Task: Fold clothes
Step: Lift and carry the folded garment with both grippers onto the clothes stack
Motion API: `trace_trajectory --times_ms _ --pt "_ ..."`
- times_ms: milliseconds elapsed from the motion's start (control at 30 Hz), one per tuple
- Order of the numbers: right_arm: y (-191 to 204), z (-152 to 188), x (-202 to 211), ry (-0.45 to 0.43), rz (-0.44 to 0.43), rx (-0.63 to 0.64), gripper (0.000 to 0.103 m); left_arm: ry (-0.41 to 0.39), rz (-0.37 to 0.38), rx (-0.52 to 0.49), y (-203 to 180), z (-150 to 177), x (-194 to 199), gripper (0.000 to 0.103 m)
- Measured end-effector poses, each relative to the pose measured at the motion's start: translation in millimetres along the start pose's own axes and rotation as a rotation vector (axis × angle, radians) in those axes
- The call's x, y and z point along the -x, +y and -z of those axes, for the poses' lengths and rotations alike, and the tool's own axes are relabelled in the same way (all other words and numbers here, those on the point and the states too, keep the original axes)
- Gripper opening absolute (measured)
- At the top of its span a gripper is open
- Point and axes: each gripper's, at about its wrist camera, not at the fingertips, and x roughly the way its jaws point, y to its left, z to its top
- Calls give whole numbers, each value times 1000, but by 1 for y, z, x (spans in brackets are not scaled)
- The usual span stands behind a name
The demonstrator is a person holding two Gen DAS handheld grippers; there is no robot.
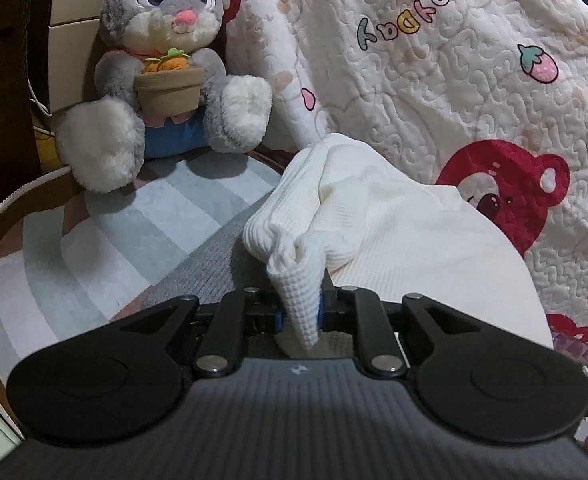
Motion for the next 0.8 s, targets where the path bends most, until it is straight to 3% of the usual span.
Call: trace_trajectory --times_ms 33,133,200,267,333,367,400,467,567,600,733,800 --pt "0 -1 -5 -9 22 -28 78 1 0 2 1 0 0 18" --pt "1 -7 -12 25 -20 -63 75 8 8 18 5 0 -2 20" --pt "8 -9 -14 56 -49 -51 45 12 6 18 6 0 -2 20" --pt "14 -9 -15 73 -70 -18 37 11 -10 -8 3 0 -3 20" --pt "13 -12 -18 79 -84 -21 37 4 -17 -33 1 2 -3 20" --pt "13 -14 -19 81 -92 -23 41 2 -15 -35 0 2 -4 20" --pt "11 -15 -22 80 -78 -34 53 1 -13 -34 -1 3 -4 20" --pt "6 -14 -29 79 -56 -39 62 5 -11 -30 -2 2 -6 20" --pt "12 -20 -33 74 -84 -19 34 -21 -12 -86 -11 -12 1 12" --pt "15 -19 -32 74 -90 -6 29 -39 -8 -118 -17 -20 8 12" --pt "28 -6 -30 87 -102 49 28 -112 14 -232 -35 -53 34 11" --pt "35 0 -29 93 -108 77 28 -135 40 -202 -29 -69 45 11"
